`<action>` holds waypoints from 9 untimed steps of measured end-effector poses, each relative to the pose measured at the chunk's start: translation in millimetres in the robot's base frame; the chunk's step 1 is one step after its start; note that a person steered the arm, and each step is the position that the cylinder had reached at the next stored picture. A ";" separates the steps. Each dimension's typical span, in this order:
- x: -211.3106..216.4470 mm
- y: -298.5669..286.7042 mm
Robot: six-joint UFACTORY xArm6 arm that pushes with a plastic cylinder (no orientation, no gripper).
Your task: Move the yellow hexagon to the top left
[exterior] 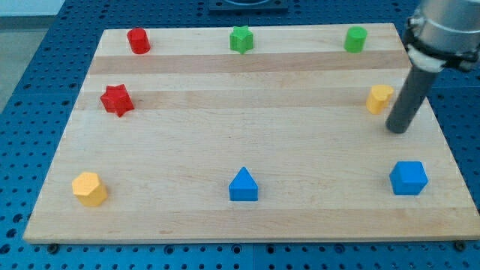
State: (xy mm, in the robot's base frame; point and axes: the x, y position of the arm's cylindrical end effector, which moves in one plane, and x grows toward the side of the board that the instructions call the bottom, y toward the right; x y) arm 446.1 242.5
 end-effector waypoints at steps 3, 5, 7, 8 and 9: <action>-41.4 -60.6; -81.4 -106.4; -75.4 -246.8; -53.3 -302.0; -15.3 -353.9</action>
State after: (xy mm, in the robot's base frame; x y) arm 430.8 -111.4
